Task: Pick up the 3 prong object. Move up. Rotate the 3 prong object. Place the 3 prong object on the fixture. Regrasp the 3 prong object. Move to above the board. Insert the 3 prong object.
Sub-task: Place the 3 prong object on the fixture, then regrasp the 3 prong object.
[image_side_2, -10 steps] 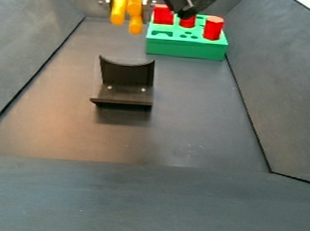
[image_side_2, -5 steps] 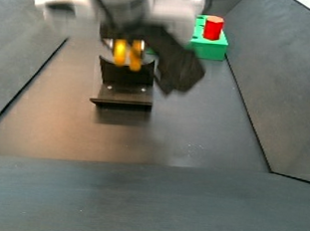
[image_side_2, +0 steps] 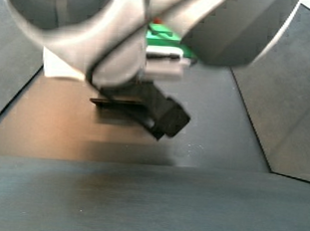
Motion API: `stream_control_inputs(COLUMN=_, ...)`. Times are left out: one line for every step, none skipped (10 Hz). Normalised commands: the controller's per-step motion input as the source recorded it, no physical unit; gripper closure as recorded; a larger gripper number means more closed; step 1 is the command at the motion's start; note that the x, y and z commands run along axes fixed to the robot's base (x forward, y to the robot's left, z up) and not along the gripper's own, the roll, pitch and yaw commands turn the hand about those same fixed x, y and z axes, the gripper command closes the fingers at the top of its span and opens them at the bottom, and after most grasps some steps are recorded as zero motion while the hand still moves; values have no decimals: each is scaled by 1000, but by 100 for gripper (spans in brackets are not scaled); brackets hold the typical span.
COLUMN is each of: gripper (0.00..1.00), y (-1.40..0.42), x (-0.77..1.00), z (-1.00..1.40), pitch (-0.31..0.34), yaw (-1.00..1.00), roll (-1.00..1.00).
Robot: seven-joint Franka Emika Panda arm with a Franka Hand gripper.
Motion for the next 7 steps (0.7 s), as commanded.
stream_control_inputs(gripper=100, y=106, x=178, z=-893, pitch=58, yaw=-118, roll=-192)
stream_control_inputs(gripper=100, y=86, x=137, z=-651, pitch=41, yaw=-123, roll=-175)
stream_control_inputs(gripper=100, y=89, x=109, z=-528, pitch=37, yaw=-113, roll=-133)
stream_control_inputs(gripper=100, y=85, x=90, z=-527, pitch=17, yaw=-102, roll=-106)
stream_control_inputs(gripper=100, y=-500, x=0, z=-167, pitch=0, yaw=0, roll=0)
stream_control_inputs(gripper=0, y=0, x=0, z=0, pitch=0, yaw=0, roll=0)
stream_control_inputs(gripper=0, y=0, x=0, z=1000, pitch=-16, yaw=15, roll=17)
